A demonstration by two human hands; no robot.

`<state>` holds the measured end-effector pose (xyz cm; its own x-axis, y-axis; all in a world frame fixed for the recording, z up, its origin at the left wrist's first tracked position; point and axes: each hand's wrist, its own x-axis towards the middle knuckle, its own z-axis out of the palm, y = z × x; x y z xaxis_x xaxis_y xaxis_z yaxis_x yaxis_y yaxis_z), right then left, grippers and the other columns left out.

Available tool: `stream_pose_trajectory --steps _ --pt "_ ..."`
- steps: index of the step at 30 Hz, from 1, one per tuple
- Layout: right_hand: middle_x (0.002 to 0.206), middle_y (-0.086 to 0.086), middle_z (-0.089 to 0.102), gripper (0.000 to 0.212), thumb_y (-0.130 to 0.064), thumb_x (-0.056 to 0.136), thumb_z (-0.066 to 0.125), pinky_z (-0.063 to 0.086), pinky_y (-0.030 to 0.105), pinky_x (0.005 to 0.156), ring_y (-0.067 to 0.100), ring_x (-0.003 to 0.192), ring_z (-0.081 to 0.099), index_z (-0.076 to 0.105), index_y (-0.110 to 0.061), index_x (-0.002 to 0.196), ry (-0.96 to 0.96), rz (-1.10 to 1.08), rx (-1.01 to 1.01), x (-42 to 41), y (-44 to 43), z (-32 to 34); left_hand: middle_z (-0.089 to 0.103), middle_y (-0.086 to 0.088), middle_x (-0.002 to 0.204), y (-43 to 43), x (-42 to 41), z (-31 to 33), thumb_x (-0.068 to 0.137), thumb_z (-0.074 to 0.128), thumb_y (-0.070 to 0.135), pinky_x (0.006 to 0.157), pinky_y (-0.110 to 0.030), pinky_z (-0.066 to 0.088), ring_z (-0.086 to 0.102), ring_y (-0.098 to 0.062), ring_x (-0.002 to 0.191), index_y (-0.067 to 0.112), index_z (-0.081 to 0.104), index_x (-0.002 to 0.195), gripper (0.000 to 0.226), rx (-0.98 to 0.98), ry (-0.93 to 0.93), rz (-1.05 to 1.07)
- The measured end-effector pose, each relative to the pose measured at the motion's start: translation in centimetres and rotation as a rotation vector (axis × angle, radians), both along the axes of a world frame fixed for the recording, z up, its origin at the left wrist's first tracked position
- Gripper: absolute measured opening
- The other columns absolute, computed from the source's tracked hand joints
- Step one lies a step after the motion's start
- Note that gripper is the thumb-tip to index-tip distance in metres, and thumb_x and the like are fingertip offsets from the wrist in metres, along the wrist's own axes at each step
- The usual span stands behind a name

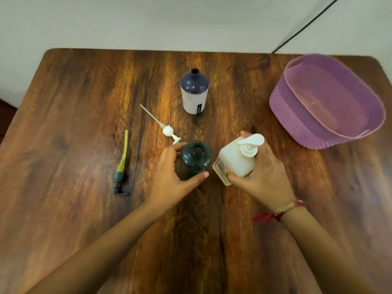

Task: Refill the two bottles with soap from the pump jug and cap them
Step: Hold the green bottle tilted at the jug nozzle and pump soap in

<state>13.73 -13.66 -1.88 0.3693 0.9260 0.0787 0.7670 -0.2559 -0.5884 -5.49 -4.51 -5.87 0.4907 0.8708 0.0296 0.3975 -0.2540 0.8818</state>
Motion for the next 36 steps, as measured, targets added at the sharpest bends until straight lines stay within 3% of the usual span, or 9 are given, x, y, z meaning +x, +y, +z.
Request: stream_pose_trajectory --steps 3,13,17,19,25,31,36 --pt "0.120 0.000 0.055 0.082 -0.061 0.065 0.059 0.045 0.023 0.076 0.013 0.104 0.054 0.046 -0.015 0.132 -0.079 0.062 0.044 0.3 -1.3 -0.5 0.051 0.015 0.119 0.1 0.0 -0.2 0.063 0.072 0.057 0.091 -0.026 0.046 0.050 -0.005 0.113 0.039 0.042 0.119 0.066 0.064 -0.076 -0.045" --pt "0.112 -0.003 0.058 0.084 -0.073 0.064 0.051 0.047 0.030 0.077 0.010 0.096 0.054 0.049 -0.017 0.126 -0.277 0.074 0.161 -0.6 -5.2 -1.2 0.059 0.011 0.115 -2.6 -2.4 -0.7 0.065 0.074 0.051 0.090 -0.047 0.049 0.059 -0.016 0.107 0.031 0.048 0.117 0.062 0.159 -0.198 -0.149" --pt "0.107 -0.008 0.056 0.075 -0.070 0.067 0.060 0.045 0.021 0.072 0.005 0.092 0.052 0.048 -0.021 0.123 -0.217 0.071 0.170 -2.1 -7.7 -0.8 0.058 0.013 0.117 -5.4 -4.3 -0.8 0.065 0.072 0.053 0.091 -0.045 0.049 0.057 -0.012 0.110 0.029 0.049 0.119 0.064 0.166 -0.192 -0.110" --pt "0.107 -0.010 0.053 0.077 -0.066 0.066 0.063 0.040 0.014 0.068 0.005 0.093 0.050 0.047 -0.020 0.125 -0.217 0.069 0.143 -2.7 -8.7 -0.9 0.058 0.013 0.118 -6.4 -5.1 -1.2 0.064 0.073 0.055 0.091 -0.044 0.049 0.057 -0.010 0.111 0.030 0.049 0.119 0.065 0.138 -0.177 -0.104" --pt "0.113 -0.014 0.048 0.082 -0.065 0.065 0.063 0.035 0.024 0.078 0.005 0.098 0.046 0.041 -0.025 0.133 -0.199 0.045 0.094 -5.1 -12.6 -0.6 0.058 0.015 0.118 -10.5 -7.7 -2.0 0.062 0.070 0.059 0.088 -0.028 0.046 0.055 -0.006 0.110 0.034 0.051 0.115 0.062 0.150 -0.158 -0.128" --pt "0.118 -0.009 0.055 0.076 -0.066 0.067 0.065 0.043 0.031 0.083 0.012 0.105 0.053 0.042 -0.028 0.128 -0.160 0.025 0.090 -5.7 -13.1 -0.6 0.056 0.017 0.116 -12.5 -8.0 -1.4 0.058 0.067 0.062 0.078 -0.006 0.041 0.052 0.006 0.103 0.040 0.049 0.111 0.061 0.177 -0.187 -0.115" --pt "0.117 -0.010 0.054 0.085 -0.078 0.055 0.059 0.048 0.038 0.089 0.012 0.106 0.053 0.042 -0.031 0.123 -0.062 0.052 0.061 -6.2 -13.3 -0.1 0.056 0.019 0.114 -13.5 -8.3 -0.9 0.059 0.069 0.059 0.078 -0.004 0.041 0.052 0.007 0.102 0.041 0.049 0.110 0.058 0.198 -0.219 -0.108"
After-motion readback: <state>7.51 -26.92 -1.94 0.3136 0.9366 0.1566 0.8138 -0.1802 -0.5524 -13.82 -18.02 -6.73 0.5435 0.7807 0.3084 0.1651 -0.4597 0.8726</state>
